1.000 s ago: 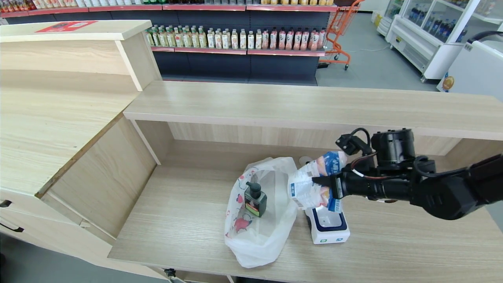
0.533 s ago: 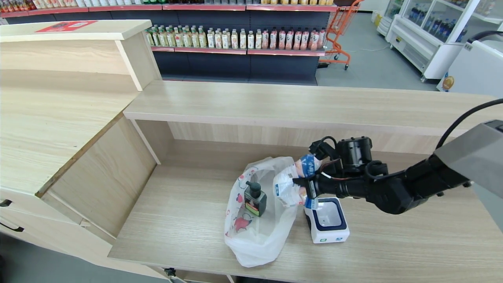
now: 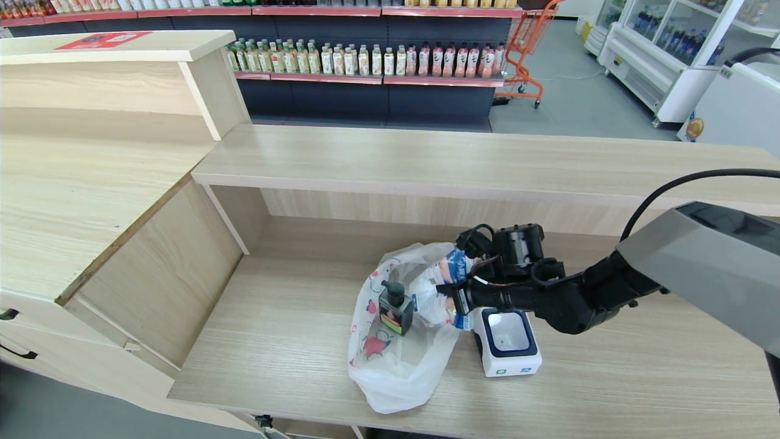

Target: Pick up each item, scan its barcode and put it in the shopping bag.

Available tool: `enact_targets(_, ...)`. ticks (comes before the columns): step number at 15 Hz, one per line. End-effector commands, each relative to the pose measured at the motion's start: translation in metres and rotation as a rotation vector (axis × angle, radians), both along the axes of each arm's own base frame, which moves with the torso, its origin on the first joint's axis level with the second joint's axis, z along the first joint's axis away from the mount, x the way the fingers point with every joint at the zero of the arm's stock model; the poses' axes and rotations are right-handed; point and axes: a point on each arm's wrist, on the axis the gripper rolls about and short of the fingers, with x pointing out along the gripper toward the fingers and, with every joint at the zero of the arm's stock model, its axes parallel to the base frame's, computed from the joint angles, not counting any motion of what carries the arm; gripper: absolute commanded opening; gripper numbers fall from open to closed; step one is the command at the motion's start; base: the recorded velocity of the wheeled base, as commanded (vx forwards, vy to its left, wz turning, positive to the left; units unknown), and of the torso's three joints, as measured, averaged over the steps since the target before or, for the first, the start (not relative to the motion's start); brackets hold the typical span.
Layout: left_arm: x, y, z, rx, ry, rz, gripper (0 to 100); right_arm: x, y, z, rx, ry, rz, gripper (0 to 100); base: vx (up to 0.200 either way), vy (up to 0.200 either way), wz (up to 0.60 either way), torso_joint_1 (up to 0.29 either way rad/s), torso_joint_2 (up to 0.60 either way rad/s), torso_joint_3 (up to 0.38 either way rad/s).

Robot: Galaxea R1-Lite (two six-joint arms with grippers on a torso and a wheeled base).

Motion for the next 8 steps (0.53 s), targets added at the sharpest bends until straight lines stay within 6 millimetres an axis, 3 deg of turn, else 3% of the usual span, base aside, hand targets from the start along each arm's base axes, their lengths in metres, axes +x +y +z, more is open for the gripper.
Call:
enact_targets(1,0.0001,0.0,0.0001,0.0,0.001,0.001,100,0.0031,0.0025,-0.0084,-0.003,0.006,0.004,0,0.0,0.0,0.0,0.0,0.0,0.0)
enact_targets(6,0.0001,0.0,0.0001,0.0,0.001,0.001,100,0.0063,0.0068,-0.0179,0.0,-0.01,0.01,0,0.0,0.0,0.0,0.0,0.0,0.0)
enact_targets(7,0.0001,0.0,0.0001,0.0,0.001,0.0,100,0.0062,0.0068,-0.0172,-0.004,-0.017,0.015,100,0.0,0.0,0.0,0.0,0.0,0.0)
enact_targets(8,0.0001,0.0,0.0001,0.0,0.001,0.0,100,0.0064,0.007,-0.0137,0.005,-0.023,0.016,100,0.0,0.0,0.0,0.0,0.0,0.0)
